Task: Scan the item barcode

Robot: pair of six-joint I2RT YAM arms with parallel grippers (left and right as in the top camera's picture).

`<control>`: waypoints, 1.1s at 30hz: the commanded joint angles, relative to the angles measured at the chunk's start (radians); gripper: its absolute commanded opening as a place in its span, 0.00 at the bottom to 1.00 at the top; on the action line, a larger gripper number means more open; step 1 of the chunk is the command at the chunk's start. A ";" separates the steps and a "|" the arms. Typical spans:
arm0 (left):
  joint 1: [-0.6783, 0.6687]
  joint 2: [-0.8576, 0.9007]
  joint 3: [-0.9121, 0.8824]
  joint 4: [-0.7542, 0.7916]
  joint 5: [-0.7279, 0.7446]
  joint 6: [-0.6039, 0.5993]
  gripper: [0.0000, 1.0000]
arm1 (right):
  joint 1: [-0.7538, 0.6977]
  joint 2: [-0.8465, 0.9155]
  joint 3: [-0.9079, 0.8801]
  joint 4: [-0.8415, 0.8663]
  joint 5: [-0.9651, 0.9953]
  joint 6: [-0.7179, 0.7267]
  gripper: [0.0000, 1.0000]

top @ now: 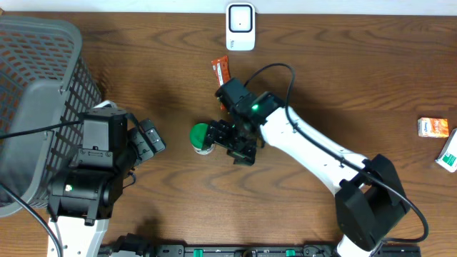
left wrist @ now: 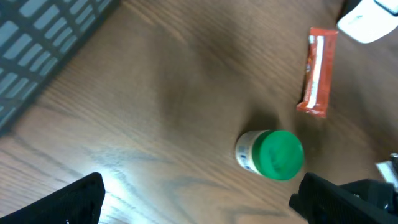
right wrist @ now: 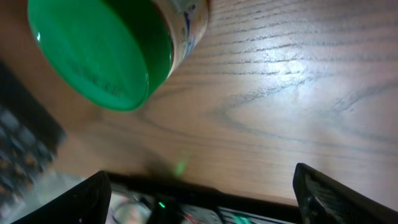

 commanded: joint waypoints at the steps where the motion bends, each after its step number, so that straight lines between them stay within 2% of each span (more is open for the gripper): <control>1: 0.010 0.000 0.011 -0.013 0.011 0.051 1.00 | 0.018 0.010 -0.002 0.018 0.093 0.276 0.88; 6: 0.010 0.000 0.011 -0.030 0.011 0.059 1.00 | 0.049 0.011 -0.002 0.066 0.093 0.500 0.87; 13: 0.010 0.000 0.011 -0.058 0.010 0.118 1.00 | 0.082 0.027 -0.002 0.192 0.095 0.689 0.92; 22: 0.010 -0.001 0.011 -0.071 0.008 0.136 1.00 | 0.086 0.119 0.020 0.232 0.094 0.750 0.92; 33: 0.010 0.000 0.011 -0.108 0.008 0.211 1.00 | 0.086 0.245 0.185 0.193 0.110 0.743 0.92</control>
